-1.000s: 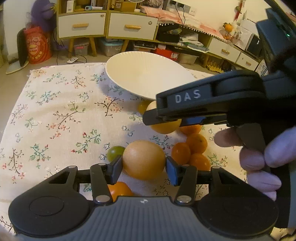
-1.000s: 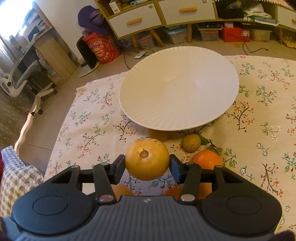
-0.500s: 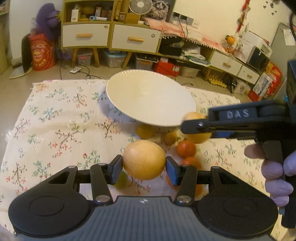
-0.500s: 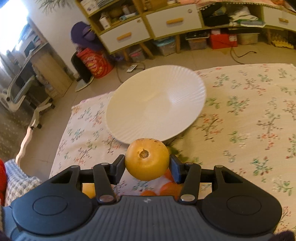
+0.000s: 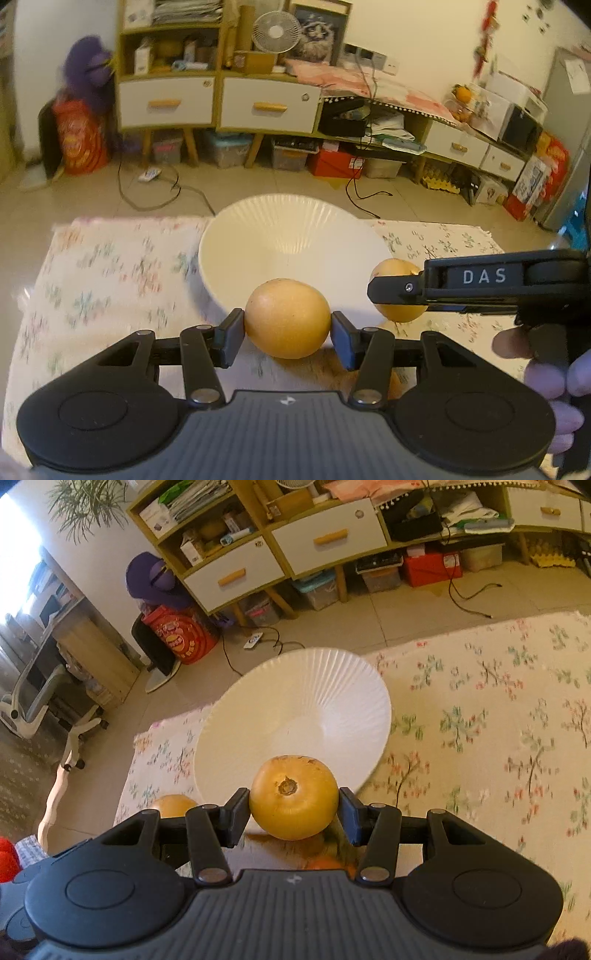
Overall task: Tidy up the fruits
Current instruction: 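Carry the grapefruit in the left tool while the right tool carries the pear over the white plate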
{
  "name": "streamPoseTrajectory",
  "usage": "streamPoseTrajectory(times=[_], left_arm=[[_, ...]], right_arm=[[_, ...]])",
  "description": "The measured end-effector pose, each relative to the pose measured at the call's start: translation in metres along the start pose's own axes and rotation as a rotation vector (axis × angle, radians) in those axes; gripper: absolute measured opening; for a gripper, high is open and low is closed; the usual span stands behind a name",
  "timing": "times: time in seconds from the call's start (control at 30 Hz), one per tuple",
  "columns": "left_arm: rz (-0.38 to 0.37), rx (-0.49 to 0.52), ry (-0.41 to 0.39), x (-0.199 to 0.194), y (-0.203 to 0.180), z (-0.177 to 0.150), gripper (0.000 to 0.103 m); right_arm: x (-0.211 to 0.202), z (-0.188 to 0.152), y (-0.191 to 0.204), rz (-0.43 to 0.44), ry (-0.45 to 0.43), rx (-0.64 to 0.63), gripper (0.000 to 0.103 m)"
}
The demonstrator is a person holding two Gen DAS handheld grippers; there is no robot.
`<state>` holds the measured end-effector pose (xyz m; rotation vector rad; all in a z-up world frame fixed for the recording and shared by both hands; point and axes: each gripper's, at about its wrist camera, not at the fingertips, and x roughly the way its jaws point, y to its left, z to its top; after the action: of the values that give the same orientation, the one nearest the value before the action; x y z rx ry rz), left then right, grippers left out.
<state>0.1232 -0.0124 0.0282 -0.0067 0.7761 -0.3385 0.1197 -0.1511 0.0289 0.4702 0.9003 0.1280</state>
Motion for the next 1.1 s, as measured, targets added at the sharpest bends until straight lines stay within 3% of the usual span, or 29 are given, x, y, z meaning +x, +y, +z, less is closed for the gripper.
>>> streamPoseTrajectory(times=[0.47,1.1], left_arm=[[0.018,0.102,0.007,0.072,0.002,0.011,0.031],[0.016,0.106,-0.004,0.088,-0.004,0.018,0.031]], right_arm=[[0.046,0.035,-0.012,-0.009,-0.023,-0.015,0.047],[0.077,0.044,-0.005,-0.058,-0.003,-0.030,0.047]])
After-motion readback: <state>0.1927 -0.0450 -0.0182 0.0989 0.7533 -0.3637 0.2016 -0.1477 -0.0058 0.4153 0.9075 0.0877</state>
